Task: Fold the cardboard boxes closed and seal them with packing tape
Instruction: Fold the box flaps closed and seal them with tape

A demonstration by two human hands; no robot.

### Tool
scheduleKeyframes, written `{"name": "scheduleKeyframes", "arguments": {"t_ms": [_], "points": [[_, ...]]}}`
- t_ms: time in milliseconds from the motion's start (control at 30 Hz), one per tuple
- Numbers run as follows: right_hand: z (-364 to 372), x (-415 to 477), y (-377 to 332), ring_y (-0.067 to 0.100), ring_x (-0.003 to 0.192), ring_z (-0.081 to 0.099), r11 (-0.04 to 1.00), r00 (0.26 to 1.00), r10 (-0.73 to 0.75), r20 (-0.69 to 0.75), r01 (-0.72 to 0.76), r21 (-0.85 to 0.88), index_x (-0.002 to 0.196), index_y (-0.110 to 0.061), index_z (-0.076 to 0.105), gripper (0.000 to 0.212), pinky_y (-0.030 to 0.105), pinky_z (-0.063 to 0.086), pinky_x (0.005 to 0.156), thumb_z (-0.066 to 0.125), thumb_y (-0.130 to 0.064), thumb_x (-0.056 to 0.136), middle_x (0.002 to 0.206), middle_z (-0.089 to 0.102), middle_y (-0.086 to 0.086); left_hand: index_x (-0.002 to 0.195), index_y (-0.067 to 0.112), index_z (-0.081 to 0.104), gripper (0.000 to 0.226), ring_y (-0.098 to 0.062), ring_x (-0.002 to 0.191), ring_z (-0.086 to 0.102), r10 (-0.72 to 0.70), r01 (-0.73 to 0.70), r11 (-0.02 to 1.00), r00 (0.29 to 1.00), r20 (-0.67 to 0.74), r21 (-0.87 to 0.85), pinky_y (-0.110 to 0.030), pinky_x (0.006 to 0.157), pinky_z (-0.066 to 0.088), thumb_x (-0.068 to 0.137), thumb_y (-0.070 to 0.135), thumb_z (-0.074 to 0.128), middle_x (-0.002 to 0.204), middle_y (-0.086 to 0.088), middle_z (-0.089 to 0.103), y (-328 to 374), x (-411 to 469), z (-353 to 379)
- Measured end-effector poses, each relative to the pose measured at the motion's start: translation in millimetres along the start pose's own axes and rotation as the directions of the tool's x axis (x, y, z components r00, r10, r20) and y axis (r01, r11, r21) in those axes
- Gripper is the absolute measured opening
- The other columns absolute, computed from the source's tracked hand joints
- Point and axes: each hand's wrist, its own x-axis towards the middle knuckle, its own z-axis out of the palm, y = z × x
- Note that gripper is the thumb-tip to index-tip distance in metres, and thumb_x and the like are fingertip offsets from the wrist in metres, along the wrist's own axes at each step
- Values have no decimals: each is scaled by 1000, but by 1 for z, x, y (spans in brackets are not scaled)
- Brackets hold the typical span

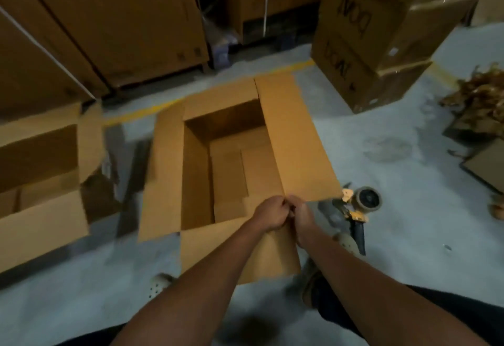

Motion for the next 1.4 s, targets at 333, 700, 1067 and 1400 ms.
{"name": "scheduleKeyframes", "arguments": {"t_ms": [333,700,1067,1400], "points": [[-36,49,12,31,102,61,928,968,251,-24,-247,-280,113,-9,64,28,43,53,91,50,-30,101,111,65,13,103,8,72,21,-27,108,62,-13,9,1000,984,176,27,-31,90,47,98,13,53,112,-11,69,-37,32,19],[-35,-9,-18,34,91,59,889,987,159,19,-134,-439,103,4,56,16,40,60,66,62,3,88,113,56,20,110,15,73,23,-23,108,59,-122,84,969,980,156,232,-24,83,41,98,21,55,124,-7,66,-59,-51,-59],[3,-12,-43,37,93,66,984,973,177,-147,-175,28,144,-13,38,66,42,62,65,43,-59,97,113,59,22,88,29,67,29,-17,95,59,-17,-19,983,981,193,182,-36,85,47,86,59,65,98,5,65,-50,-62,-137],[29,40,-7,37,102,63,823,913,-341,-223,176,-541,129,-7,44,54,44,54,90,64,-39,90,118,63,17,124,20,60,30,-26,117,53,98,64,859,954,-285,507,-44,103,35,100,36,48,121,-5,64,-78,11,-112]]}}
